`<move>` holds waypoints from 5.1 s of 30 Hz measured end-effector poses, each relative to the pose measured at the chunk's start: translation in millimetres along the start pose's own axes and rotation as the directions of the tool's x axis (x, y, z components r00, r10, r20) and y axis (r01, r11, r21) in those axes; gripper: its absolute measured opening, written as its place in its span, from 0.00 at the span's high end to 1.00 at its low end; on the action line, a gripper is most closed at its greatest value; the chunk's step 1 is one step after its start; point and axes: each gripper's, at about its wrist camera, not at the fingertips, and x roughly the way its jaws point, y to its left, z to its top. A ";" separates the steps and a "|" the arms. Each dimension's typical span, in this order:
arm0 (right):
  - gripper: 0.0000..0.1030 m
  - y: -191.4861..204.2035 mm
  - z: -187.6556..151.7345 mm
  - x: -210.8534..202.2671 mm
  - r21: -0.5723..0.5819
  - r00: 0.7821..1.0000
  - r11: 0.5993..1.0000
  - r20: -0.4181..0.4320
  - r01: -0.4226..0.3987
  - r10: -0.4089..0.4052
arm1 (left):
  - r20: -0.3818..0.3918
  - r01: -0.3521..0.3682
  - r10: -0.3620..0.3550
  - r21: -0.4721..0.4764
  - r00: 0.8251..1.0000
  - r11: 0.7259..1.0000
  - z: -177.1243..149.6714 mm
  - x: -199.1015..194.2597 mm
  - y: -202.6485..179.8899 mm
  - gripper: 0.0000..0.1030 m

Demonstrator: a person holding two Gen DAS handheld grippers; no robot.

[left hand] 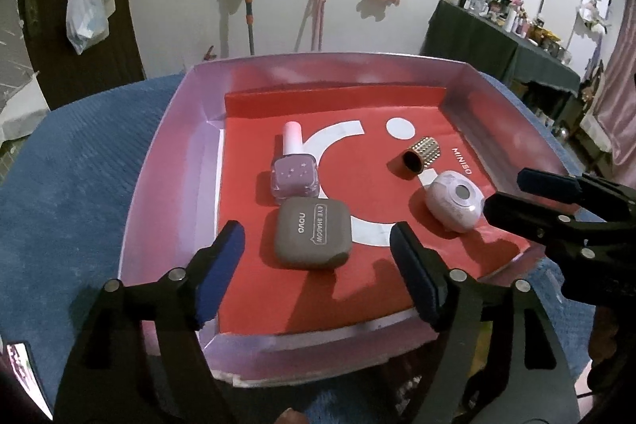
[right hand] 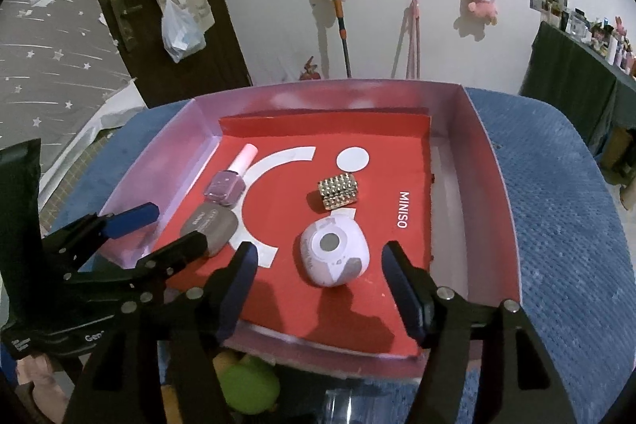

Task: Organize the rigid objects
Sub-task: 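Withdraw both tools from the box toward the remaining pile, then grasp the amber ring with the left tool while the right tool grasps the clear plastic cup, then lift and carry the amber ring and clear cup over the red box with both tools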

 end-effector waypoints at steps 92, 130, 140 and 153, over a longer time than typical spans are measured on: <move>0.00 13.4 -141.5 -84.9 0.050 0.971 0.996 0.229 -0.073 0.060 | 0.007 0.016 -0.015 -0.028 1.000 0.999 -119.7 -68.4 -21.4 0.00; 0.30 -25.9 -109.2 -35.7 0.146 0.991 0.988 0.112 0.052 -0.069 | 0.003 -0.032 0.032 0.017 0.999 0.999 -129.1 -51.7 -28.8 0.07; 0.54 -24.0 -105.0 -22.9 0.142 0.996 0.989 0.070 0.049 -0.059 | 0.035 0.014 -0.014 0.016 0.999 1.000 -127.3 -58.2 -27.2 0.64; 0.60 -13.6 -110.5 -47.8 0.124 0.993 0.992 0.117 0.004 -0.019 | 0.068 0.030 -0.029 -0.019 0.997 0.999 -124.3 -72.6 -16.1 0.65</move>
